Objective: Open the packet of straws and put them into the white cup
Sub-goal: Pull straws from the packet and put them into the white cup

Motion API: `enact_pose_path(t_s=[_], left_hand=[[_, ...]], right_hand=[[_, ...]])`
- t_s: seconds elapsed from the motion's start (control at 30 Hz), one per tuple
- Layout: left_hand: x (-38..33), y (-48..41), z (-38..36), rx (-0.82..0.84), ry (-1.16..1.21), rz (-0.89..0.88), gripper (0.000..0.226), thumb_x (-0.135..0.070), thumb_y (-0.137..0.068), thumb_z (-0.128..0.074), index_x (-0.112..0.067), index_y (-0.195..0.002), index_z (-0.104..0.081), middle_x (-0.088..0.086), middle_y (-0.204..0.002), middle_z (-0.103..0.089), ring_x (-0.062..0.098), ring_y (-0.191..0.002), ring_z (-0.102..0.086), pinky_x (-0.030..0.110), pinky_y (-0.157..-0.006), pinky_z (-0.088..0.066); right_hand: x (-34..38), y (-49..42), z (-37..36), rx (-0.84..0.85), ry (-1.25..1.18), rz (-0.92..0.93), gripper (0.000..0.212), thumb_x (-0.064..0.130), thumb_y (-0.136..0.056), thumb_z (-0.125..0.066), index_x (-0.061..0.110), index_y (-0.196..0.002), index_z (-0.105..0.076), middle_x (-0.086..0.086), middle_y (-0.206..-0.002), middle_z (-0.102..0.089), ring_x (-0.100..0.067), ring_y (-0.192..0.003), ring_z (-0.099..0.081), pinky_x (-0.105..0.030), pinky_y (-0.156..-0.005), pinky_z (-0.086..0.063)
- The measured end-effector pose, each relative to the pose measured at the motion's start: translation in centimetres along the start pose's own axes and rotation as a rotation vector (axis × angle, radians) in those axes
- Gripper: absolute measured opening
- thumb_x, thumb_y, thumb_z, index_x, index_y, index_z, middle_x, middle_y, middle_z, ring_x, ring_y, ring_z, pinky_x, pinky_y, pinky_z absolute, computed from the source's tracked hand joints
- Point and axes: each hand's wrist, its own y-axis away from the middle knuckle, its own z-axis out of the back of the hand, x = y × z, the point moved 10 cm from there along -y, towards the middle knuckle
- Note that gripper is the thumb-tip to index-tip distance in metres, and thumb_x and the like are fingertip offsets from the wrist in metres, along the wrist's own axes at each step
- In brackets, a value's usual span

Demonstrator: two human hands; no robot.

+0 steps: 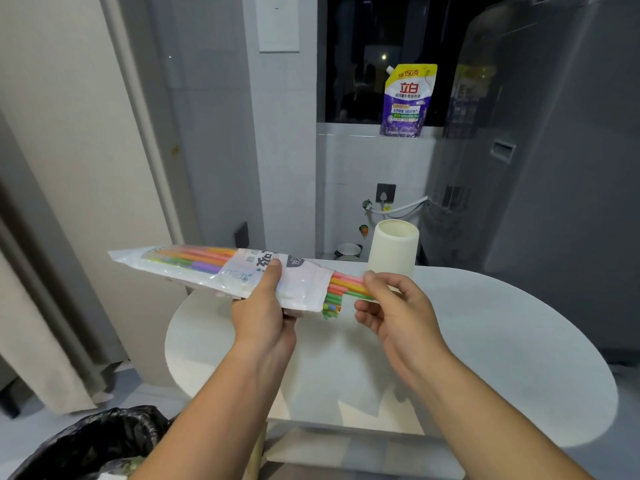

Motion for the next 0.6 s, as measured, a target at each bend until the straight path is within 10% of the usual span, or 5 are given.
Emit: enact_pose_path(t_s=[0.6], left_hand=[[1.8,0.1,0.4,-0.064,0.088,0.123,0.042,-0.012,-0.095,-0.072,-0.015,-0.135,-0.060,0.005,-0.123,-0.077,0.017,-0.084,-0.075,0.021,-0.045,-0.054]], right_hand=[[0.2,0.3,-0.5,0.025,-0.189,0.051,0.033,0.031,-0.084,-0.075,0.009,-0.106,-0.066,-0.001,-0.068,-0.053,-0.011,-0.058,-0.048,-0.023,-0.051,-0.045]])
